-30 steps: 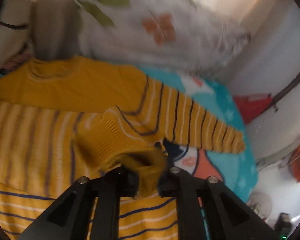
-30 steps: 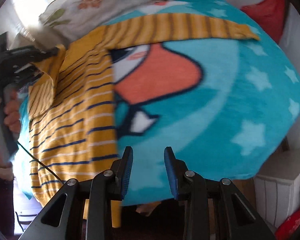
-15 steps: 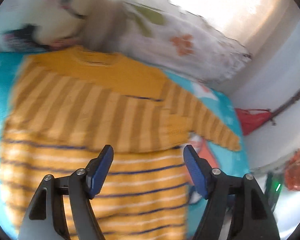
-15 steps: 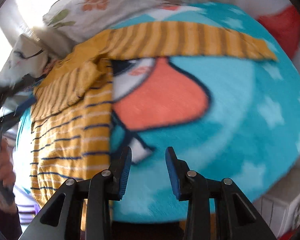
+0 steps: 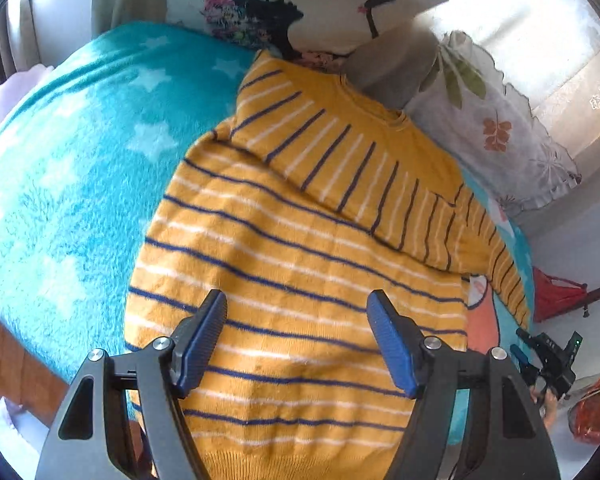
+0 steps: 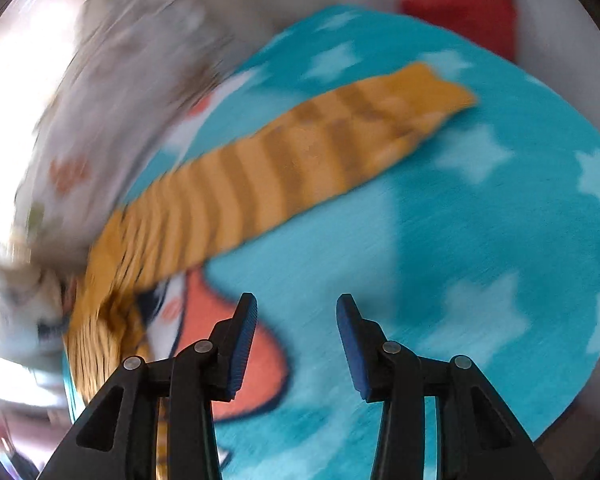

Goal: Fold small clothes
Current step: 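Release the sleeve with the left tool while the right tool grasps the other cuff, then fold the held sleeve across the body with the right tool and release, then grasp the hem with the left tool while the right tool grasps the hem, then lift the hem with both tools and fold it toward the collar, then release the folded hem with both tools and lift them away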

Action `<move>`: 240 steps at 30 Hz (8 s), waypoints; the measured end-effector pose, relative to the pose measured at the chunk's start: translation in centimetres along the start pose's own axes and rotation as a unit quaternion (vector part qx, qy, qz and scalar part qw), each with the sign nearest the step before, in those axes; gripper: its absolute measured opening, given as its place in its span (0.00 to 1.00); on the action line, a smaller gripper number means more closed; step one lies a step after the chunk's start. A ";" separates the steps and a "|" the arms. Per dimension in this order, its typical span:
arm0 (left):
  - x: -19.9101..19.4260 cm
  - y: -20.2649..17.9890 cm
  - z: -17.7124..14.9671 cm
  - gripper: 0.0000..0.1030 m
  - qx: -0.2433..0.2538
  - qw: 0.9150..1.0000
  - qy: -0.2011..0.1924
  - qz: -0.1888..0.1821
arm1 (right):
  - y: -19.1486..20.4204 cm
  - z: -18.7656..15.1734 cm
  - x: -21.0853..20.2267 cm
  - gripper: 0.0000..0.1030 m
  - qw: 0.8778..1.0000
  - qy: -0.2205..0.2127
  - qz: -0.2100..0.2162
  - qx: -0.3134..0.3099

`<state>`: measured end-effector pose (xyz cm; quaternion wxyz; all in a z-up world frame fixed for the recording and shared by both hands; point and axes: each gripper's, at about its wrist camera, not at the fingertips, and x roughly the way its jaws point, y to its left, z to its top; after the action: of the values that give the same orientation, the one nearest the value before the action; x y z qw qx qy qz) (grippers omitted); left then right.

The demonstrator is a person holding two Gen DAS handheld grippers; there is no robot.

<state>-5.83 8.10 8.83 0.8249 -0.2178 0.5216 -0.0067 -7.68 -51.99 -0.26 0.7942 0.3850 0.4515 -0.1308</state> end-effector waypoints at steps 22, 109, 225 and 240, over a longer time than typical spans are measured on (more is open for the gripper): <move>-0.4 2.6 0.3 0.69 0.015 1.000 0.013 -0.012 | 7.0 9.6 -3.4 0.10 0.988 -0.067 0.137 0.018; -0.1 12.3 -5.3 0.69 -0.062 0.994 0.020 -0.087 | 13.9 -14.5 2.8 0.53 0.960 0.157 0.059 -0.225; 13.5 1.7 20.1 0.63 0.100 0.994 0.020 0.051 | 36.0 -7.0 18.0 0.68 0.956 0.158 0.104 -0.225; 6.4 9.9 20.8 0.63 -0.003 0.999 -0.008 0.033 | 28.0 -3.0 8.9 0.64 0.973 0.056 0.045 -0.219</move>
<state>12.90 22.92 7.24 0.8283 -0.2029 0.5218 0.0234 10.94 -29.83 5.36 0.8378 0.2288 0.4948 0.0290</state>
